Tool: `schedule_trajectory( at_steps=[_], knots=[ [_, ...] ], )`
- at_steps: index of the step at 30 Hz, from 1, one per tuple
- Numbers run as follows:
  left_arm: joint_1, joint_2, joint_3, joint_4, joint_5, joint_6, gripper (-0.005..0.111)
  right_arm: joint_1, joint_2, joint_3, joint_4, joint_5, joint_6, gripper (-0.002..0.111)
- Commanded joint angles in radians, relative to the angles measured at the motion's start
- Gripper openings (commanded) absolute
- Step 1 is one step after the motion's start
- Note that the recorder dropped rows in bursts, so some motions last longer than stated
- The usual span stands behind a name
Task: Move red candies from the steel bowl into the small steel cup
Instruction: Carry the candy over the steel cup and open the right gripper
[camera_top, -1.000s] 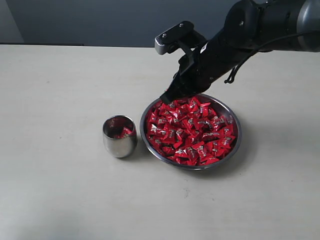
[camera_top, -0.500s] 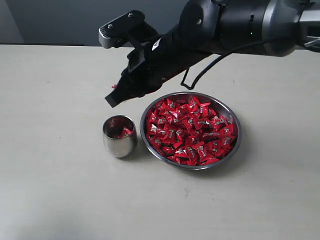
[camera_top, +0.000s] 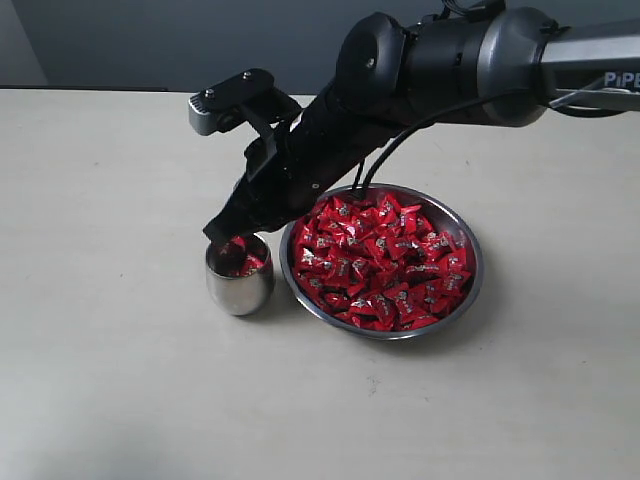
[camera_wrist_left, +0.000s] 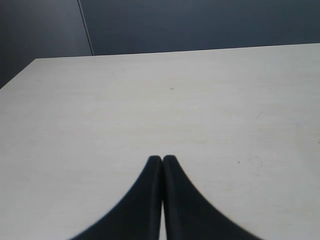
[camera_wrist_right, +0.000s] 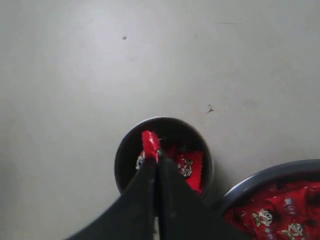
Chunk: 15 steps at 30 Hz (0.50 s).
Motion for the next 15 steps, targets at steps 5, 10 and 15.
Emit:
schedule_trajectory(
  at_steps=[5,10,15],
  knots=[
    [-0.007,-0.005,0.005,0.002,-0.008,-0.001,0.000,-0.001,0.000,-0.007,-0.005,-0.023,-0.011,-0.001],
    [-0.007,-0.005,0.005,0.002,-0.008,-0.001,0.000,-0.001,0.000,-0.007,-0.010,-0.023,-0.011,-0.001],
    [-0.007,-0.005,0.005,0.002,-0.008,-0.001,0.000,-0.001,0.000,-0.007,-0.010,-0.013,-0.011,-0.001]
  ],
)
